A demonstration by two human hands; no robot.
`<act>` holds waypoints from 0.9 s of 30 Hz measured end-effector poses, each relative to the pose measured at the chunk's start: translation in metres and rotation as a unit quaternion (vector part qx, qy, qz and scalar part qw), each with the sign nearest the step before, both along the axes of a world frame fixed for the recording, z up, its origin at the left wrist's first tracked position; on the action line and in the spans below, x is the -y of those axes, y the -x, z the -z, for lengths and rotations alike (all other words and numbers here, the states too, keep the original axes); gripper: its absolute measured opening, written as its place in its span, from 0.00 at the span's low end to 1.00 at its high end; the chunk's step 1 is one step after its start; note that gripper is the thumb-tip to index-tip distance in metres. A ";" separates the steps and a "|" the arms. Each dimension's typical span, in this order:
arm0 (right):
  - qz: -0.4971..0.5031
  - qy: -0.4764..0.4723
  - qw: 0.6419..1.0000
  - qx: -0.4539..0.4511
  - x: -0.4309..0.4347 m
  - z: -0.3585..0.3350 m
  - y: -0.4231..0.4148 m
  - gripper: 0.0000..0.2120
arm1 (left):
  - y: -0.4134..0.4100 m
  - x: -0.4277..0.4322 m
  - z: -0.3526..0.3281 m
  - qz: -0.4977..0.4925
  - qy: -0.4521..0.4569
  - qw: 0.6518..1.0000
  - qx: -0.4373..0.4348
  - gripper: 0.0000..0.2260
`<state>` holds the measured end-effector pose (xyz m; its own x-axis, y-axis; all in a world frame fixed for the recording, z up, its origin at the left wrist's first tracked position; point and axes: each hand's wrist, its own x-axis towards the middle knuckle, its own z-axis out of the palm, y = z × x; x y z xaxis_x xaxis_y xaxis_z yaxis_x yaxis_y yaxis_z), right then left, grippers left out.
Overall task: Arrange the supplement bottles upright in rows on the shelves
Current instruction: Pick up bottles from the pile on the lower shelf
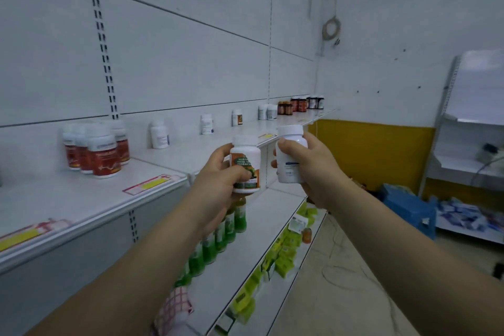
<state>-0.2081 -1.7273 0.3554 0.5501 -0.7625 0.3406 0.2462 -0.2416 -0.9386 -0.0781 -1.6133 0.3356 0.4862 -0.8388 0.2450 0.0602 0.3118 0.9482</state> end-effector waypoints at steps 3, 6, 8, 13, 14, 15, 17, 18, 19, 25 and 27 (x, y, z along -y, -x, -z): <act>0.008 0.020 1.000 -0.013 0.074 0.003 0.022 0.15 | 0.024 0.077 0.002 0.004 0.002 1.000 -0.003 0.20; 0.009 0.018 1.000 -0.021 0.145 -0.002 0.040 0.13 | 0.042 0.152 -0.004 0.016 0.005 0.999 -0.031 0.20; 0.005 0.019 0.999 -0.032 0.189 -0.007 0.046 0.12 | 0.047 0.193 -0.010 0.010 -0.002 0.999 -0.033 0.20; -0.016 0.005 1.000 -0.019 0.279 -0.014 0.036 0.12 | 0.037 0.278 -0.023 -0.023 -0.041 0.999 0.012 0.24; -0.020 -0.001 1.000 -0.016 0.295 -0.014 0.029 0.12 | 0.031 0.294 -0.024 -0.033 -0.056 0.997 0.034 0.25; -0.024 -0.005 1.000 -0.015 0.312 -0.014 0.021 0.12 | 0.024 0.308 -0.025 -0.042 -0.071 0.995 0.056 0.26; -0.035 -0.006 0.999 -0.018 0.344 -0.013 0.000 0.11 | 0.008 0.336 -0.024 -0.054 -0.093 0.990 0.094 0.27; -0.039 -0.004 0.999 -0.018 0.360 -0.013 -0.011 0.10 | -0.002 0.349 -0.024 -0.056 -0.104 0.987 0.109 0.27; -0.042 -0.001 0.999 -0.018 0.376 -0.012 -0.023 0.09 | -0.012 0.362 -0.023 -0.059 -0.113 0.984 0.123 0.26; -0.063 0.065 0.995 -0.042 0.474 -0.013 -0.103 0.11 | -0.084 0.448 -0.028 -0.128 -0.099 0.970 0.183 0.21; -0.075 0.072 0.993 -0.050 0.503 -0.017 -0.127 0.13 | -0.107 0.473 -0.031 -0.162 -0.106 0.961 0.196 0.21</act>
